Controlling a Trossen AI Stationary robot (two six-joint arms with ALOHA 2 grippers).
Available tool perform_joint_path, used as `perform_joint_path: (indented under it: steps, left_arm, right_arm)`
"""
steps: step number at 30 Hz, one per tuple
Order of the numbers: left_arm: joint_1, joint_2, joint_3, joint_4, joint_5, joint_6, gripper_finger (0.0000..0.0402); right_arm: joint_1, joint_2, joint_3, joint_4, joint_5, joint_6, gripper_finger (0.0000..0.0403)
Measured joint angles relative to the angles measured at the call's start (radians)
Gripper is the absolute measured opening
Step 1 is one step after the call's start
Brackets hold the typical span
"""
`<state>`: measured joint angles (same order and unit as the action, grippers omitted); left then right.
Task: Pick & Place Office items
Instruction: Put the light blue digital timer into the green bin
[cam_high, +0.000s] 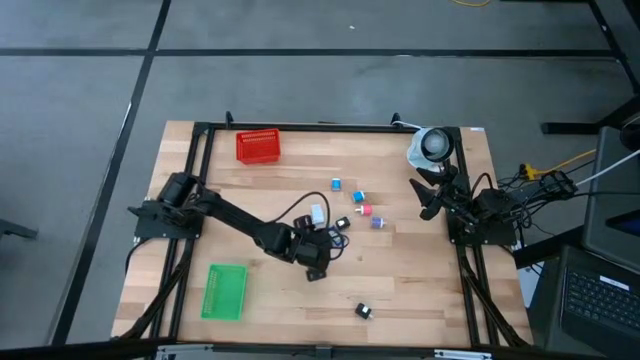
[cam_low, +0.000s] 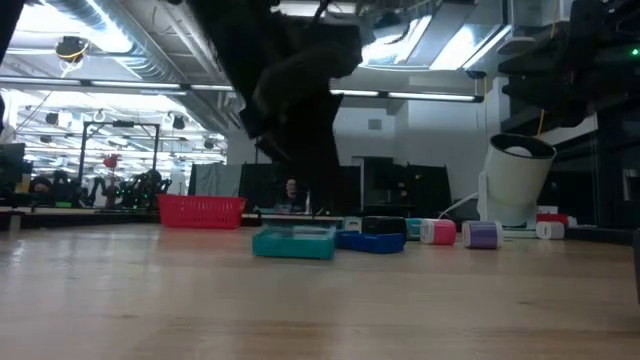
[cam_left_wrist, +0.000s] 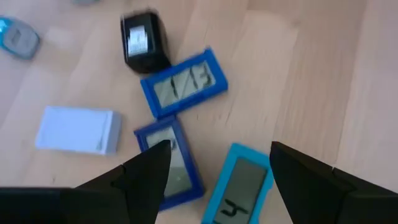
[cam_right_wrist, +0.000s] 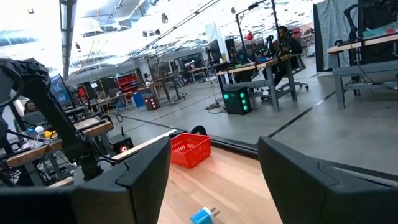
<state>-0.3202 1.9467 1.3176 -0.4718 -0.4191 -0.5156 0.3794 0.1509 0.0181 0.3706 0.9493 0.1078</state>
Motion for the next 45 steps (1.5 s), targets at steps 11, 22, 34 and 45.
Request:
perform_joint_path:
  steps: [11, 22, 34, 45]
  left_arm:
    - [-0.033, 0.0, 0.002, -0.022, 0.011, 0.275, 0.0269]
    - [-0.002, 0.012, 0.002, -0.067, 0.062, 0.387, 0.0269]
    - [0.056, 0.056, 0.003, 0.029, 0.285, 0.417, 0.0269]
    - [0.06, 0.125, 0.007, 0.017, 0.297, 0.42, 0.0262]
  right_arm:
    - [0.0, 0.0, 0.0, -0.008, 0.0, 0.0, 0.0247]
    - [0.0, 0.0, 0.0, -0.012, 0.001, 0.012, 0.0247]
    - [0.0, 0.0, 0.0, -0.023, 0.001, 0.012, 0.0247]
    - [0.0, 0.0, 0.0, -0.03, 0.003, 0.015, 0.0247]
